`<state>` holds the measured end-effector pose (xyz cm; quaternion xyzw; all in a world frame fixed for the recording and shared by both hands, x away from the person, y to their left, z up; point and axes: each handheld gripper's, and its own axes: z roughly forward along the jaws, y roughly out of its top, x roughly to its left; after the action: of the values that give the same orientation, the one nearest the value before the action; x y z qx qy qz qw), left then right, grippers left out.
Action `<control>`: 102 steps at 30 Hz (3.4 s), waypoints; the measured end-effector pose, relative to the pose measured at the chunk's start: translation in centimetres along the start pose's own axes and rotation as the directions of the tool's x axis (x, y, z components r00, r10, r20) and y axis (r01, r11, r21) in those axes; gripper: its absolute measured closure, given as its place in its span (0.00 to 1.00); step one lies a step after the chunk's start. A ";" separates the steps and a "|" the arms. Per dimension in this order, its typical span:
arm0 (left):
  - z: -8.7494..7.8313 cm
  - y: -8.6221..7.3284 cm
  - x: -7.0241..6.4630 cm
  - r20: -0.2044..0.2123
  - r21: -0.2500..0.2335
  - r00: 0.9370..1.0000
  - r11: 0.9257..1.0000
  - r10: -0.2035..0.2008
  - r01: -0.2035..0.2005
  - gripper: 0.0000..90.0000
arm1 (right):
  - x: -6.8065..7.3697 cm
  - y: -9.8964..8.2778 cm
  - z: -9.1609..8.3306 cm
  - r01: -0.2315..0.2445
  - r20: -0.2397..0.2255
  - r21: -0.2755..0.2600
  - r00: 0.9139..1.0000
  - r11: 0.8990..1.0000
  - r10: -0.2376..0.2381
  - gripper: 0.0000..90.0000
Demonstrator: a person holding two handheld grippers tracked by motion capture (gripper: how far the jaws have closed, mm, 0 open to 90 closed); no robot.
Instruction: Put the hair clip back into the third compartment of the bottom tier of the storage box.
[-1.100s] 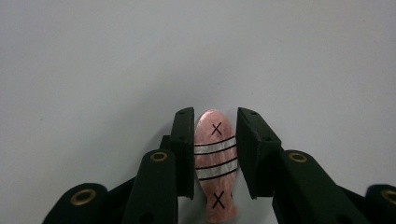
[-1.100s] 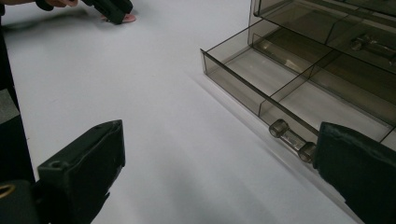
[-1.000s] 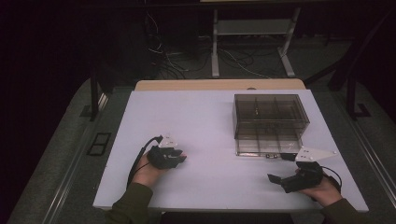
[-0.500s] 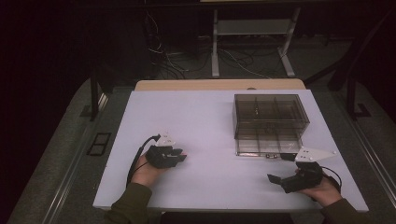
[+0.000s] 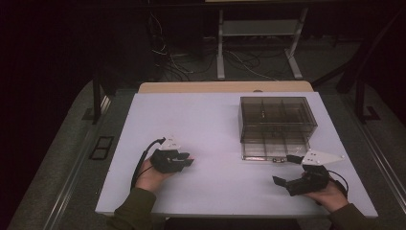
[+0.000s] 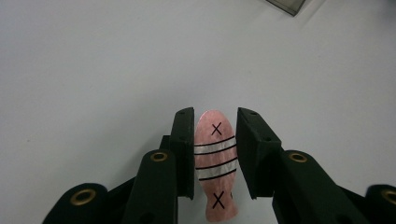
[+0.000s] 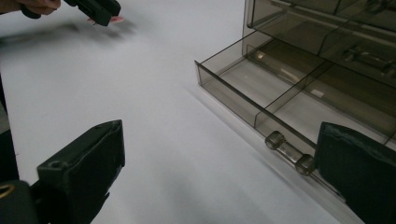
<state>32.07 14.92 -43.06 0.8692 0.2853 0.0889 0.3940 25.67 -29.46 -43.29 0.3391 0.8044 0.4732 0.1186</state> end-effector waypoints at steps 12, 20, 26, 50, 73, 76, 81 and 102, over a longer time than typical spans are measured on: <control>0.1 0.5 -0.4 0.018 -0.019 1.000 1.000 0.010 -0.010 0.75 | 0.3 -0.1 0.2 0.019 -0.011 0.013 1.000 1.000 -0.019 0.02; 0.4 1.0 -0.9 0.055 -0.048 0.999 0.999 0.003 -0.001 0.75 | 0.4 -0.1 0.2 0.024 -0.014 0.016 1.000 1.000 -0.023 0.02; 0.7 1.7 -1.1 0.075 -0.062 0.997 0.998 0.000 0.004 0.75 | 0.4 -0.1 0.1 0.025 -0.015 0.013 1.000 1.000 -0.025 0.02; 2.5 4.5 -2.5 0.162 -0.092 0.986 0.996 0.029 -0.015 0.75 | 0.4 -0.1 0.0 0.021 -0.015 0.004 1.000 1.000 -0.021 0.02; 4.6 7.0 -3.8 0.221 -0.117 0.973 0.992 0.072 -0.047 0.75 | 0.4 -0.1 0.0 0.023 -0.010 0.000 1.000 1.000 -0.023 0.02; 5.0 7.4 -4.0 0.231 -0.121 0.970 0.991 0.076 -0.048 0.75 | 0.3 -0.1 0.0 0.021 -0.009 0.000 1.000 1.000 -0.021 0.02; 5.7 8.3 -4.3 0.243 -0.124 0.965 0.990 0.093 -0.064 0.75 | 0.3 -0.1 0.0 0.019 -0.011 -0.001 1.000 1.000 -0.019 0.02; 9.3 11.5 -4.9 0.288 -0.160 0.950 0.984 0.120 -0.076 0.75 | 0.4 -0.2 0.1 0.030 -0.024 0.023 0.999 0.999 -0.029 0.02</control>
<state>36.51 0.20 -40.51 0.8544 0.1721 -0.0021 0.4904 25.32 -29.18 -43.51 0.3230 0.8161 0.4659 0.1123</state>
